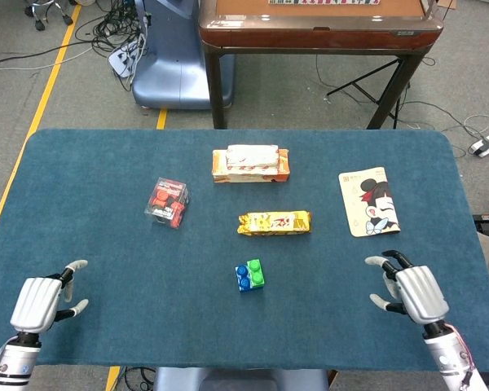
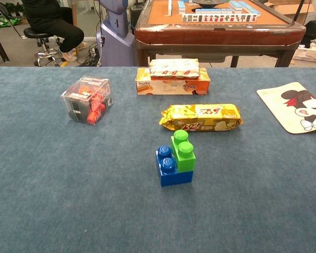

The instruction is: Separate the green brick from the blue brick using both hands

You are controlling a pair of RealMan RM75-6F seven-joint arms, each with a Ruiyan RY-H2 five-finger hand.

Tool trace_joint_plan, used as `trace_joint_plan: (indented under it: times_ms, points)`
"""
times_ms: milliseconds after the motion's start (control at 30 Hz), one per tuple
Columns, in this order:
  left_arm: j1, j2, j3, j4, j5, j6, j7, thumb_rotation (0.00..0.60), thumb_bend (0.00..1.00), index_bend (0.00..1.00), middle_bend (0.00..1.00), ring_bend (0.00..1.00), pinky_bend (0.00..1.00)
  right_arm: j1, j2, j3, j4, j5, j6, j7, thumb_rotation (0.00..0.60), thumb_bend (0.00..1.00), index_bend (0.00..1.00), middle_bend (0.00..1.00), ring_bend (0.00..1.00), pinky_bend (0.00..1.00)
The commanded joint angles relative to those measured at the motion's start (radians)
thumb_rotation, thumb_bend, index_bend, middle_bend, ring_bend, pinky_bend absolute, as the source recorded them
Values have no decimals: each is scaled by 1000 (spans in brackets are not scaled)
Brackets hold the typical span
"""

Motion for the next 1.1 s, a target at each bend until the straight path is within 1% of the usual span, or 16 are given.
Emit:
trace_joint_plan:
  times_ms: [33,100,167,267,367,500,700,900,1100]
  points:
    - [1,3,3,0,1,-2,2,600,127,317,699,687,915,75,51,27,-125,11,-104,-72,600,0,300,981,1000,1000]
    - [0,7,5,-3,2,-3,9,600,127,317,699,686,914,113,76,43,-184,37,-166,-103,600,0,290,999,1000,1000]
    - [0,9,7,-8,3,-3,14,600,127,317,699,686,914,151,96,63,-236,74,-228,-156,600,0,256,1000,1000,1000]
    - [2,9,9,-10,3,-2,16,600,128,317,699,686,914,203,101,95,-298,132,-303,-240,600,0,216,1000,1000,1000]
    - [2,7,8,-6,-1,-4,17,600,127,317,698,686,914,246,80,123,-323,185,-349,-331,600,0,205,1000,1000,1000]
    - [-1,7,9,-3,-2,-10,14,600,128,317,698,686,914,308,35,152,-354,294,-416,-447,600,0,205,1000,1000,1000]
    - [-3,5,12,4,0,-14,8,600,128,317,697,685,914,381,-47,165,-345,396,-467,-539,600,0,205,1000,1000,1000]
    - [-1,6,16,0,-5,-19,13,600,128,317,696,685,913,443,-117,159,-317,483,-509,-592,600,0,205,1000,1000,1000]
    - [-3,7,15,-9,-6,-21,19,600,128,317,696,684,912,491,-165,153,-294,575,-521,-638,600,0,205,1000,1000,1000]
